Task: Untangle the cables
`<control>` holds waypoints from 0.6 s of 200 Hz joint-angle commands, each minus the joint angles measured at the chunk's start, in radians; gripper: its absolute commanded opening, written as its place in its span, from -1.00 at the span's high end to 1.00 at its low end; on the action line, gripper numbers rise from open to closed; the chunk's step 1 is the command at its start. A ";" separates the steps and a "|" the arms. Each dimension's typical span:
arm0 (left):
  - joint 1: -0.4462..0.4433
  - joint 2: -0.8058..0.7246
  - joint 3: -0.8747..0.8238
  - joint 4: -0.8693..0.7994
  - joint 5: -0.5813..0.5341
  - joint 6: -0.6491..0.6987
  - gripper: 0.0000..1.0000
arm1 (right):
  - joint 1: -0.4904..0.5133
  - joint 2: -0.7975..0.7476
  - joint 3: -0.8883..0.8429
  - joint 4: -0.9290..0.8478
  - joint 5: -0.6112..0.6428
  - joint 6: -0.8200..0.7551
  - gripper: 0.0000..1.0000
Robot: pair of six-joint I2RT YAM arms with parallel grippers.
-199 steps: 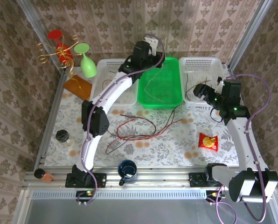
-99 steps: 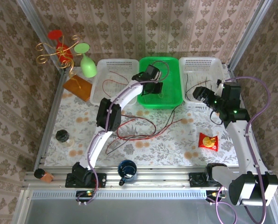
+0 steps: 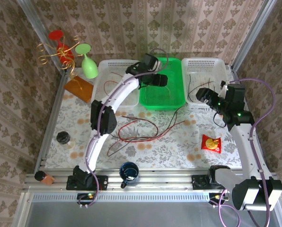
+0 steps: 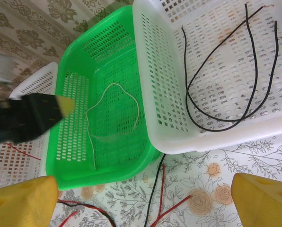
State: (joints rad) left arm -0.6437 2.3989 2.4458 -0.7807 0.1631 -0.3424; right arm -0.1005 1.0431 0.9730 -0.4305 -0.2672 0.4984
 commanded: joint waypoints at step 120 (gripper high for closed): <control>0.298 -0.233 -0.423 0.021 -0.122 0.174 -0.59 | 0.008 0.000 -0.013 0.002 -0.061 0.034 -0.89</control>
State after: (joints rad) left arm -0.3794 2.1479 2.0403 -0.8078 0.0040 -0.1532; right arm -0.0998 1.0363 0.9451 -0.4244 -0.2993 0.5285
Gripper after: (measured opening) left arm 0.797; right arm 0.949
